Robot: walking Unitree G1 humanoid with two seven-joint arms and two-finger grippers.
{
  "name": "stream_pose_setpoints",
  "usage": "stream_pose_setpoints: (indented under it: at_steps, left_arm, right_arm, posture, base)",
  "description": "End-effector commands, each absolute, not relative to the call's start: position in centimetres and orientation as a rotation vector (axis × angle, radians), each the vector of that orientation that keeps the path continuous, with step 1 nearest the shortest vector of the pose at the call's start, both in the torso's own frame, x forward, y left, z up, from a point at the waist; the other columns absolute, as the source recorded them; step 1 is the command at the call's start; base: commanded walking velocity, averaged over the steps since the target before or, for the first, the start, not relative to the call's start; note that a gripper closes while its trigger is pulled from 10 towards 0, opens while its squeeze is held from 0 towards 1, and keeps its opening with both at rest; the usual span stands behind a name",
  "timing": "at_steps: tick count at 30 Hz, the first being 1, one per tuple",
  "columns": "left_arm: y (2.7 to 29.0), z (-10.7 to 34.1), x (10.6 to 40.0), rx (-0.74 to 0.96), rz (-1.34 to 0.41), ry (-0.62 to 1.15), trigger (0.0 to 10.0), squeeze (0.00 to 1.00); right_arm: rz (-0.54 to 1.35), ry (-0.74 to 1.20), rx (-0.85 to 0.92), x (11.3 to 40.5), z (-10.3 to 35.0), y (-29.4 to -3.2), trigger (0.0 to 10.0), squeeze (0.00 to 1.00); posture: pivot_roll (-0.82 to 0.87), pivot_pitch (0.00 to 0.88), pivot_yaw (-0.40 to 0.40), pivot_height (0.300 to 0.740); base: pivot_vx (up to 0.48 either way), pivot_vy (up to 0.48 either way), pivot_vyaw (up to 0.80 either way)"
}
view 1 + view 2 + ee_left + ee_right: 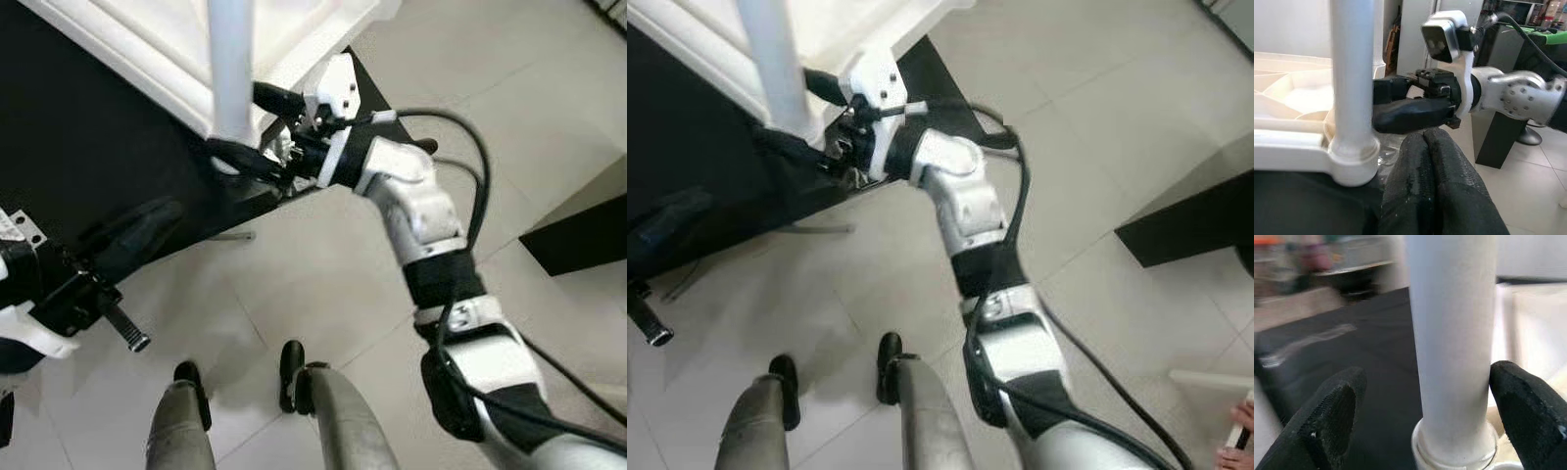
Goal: Building children table
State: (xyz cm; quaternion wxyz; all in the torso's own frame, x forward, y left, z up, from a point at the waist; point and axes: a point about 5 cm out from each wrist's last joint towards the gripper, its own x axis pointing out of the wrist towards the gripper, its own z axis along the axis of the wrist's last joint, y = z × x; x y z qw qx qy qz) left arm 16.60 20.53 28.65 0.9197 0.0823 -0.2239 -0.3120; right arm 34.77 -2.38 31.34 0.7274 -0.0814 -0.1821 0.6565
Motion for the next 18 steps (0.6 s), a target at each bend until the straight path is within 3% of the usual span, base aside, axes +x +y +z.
stream_pose_setpoints:
  at_steps: [1, 7, 8, 9, 10, 18]
  left_arm:
    - [20.3, 28.4, 16.2, 0.158, -0.649, -0.464, 10.0, 0.00]
    - [20.4, 28.5, 16.0, 0.163, -0.647, -0.460, 10.0, 0.00]
    - [20.4, 28.5, 16.0, 0.164, -0.646, -0.459, 10.0, 0.00]
    - [20.4, 28.5, 16.0, 0.164, -0.646, -0.459, 10.0, 0.00]
    - [20.4, 28.5, 16.0, 0.166, -0.645, -0.460, 10.0, 0.00]
    - [20.4, 28.7, 16.0, 0.172, -0.640, -0.463, 10.0, 0.00]
  right_arm:
    - [1.566, -0.370, -0.175, 34.6, 31.2, -1.8, 10.0, 0.00]
    - [1.659, -0.313, -0.190, 35.2, 31.5, -0.7, 10.0, 0.00]
    - [1.671, -0.305, -0.196, 35.3, 31.3, -0.6, 2.7, 0.00]
    - [1.671, -0.305, -0.196, 35.3, 31.3, -0.6, 2.7, 0.00]
    - [1.673, -0.303, -0.194, 35.4, 31.3, -0.6, 0.0, 0.00]
    - [1.617, -0.324, -0.200, 36.2, 30.8, -2.6, 0.0, 0.00]
  posture:
    - [0.13, 0.419, -0.193, 0.740]
    - [0.14, 0.427, -0.192, 0.740]
    - [0.14, 0.427, -0.192, 0.740]
    - [0.14, 0.427, -0.192, 0.740]
    - [0.14, 0.427, -0.192, 0.740]
    - [0.17, 0.432, -0.186, 0.740]
  base:
    - [0.000, 0.000, 0.00]
    - [0.000, 0.000, 0.00]
    - [0.000, 0.000, 0.00]
    - [0.000, 0.000, 0.00]
    - [0.000, 0.000, 0.00]
    - [0.000, 0.000, 0.00]
